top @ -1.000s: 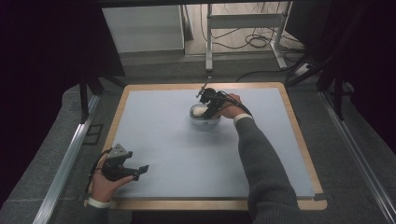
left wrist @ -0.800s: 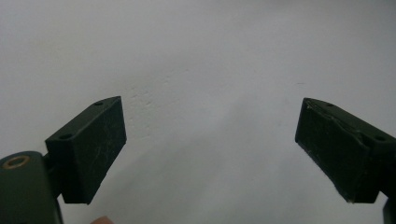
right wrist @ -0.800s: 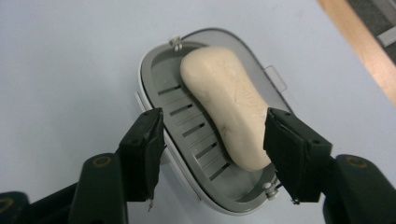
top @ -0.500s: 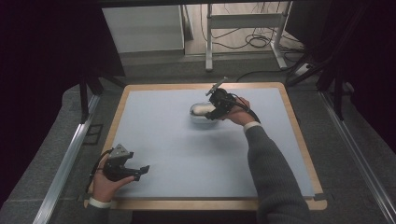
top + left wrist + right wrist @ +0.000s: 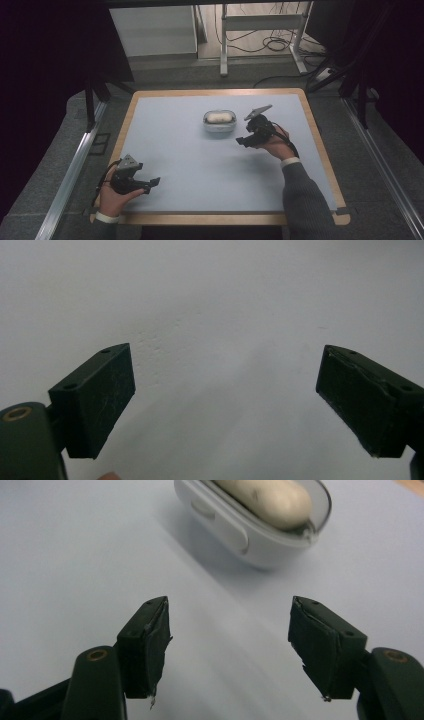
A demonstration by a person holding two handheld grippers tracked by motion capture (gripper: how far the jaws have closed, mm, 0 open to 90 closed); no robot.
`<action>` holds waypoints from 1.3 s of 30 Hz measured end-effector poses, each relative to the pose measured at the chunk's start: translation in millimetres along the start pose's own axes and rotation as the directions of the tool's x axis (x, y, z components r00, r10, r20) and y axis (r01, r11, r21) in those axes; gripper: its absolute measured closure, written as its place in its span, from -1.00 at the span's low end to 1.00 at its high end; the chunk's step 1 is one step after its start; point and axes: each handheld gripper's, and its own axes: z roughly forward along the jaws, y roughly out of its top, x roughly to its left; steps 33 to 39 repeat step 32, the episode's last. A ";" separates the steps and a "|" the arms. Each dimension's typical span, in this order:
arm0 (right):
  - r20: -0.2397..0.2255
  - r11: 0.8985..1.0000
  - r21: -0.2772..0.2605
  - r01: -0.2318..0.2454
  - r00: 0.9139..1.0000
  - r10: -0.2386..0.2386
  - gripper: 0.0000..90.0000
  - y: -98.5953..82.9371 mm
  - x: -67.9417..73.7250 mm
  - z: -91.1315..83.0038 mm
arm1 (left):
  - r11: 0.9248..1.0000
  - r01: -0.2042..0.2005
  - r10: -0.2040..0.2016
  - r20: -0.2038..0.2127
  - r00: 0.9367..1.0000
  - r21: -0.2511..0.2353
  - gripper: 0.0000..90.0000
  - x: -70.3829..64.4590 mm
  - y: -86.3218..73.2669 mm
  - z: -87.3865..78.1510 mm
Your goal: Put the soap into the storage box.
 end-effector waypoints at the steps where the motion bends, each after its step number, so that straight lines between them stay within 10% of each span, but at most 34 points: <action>1: 0.004 1.000 -0.011 -0.013 1.000 0.013 -0.28 -7.6 0.6 -3.3 | 1.000 0.000 0.000 0.000 1.000 0.000 -0.79 0.0 0.0 -0.1; 18: 0.011 0.976 -0.151 -0.155 0.987 0.159 -0.27 -90.7 17.1 -28.6 | 1.000 -0.018 0.018 -0.005 1.000 0.001 -0.79 -4.8 2.4 -0.9; 21: 0.040 0.985 -0.103 -0.140 0.989 0.145 -0.30 -100.2 16.8 -29.5 | 1.000 -0.023 0.023 -0.003 1.000 -0.002 -0.79 -5.8 3.0 -1.8; 39: 0.063 0.982 -0.123 -0.144 0.986 0.152 -0.41 -100.5 18.1 -30.8 | 1.000 -0.030 0.030 -0.002 1.000 -0.005 -0.80 -7.1 3.9 -2.5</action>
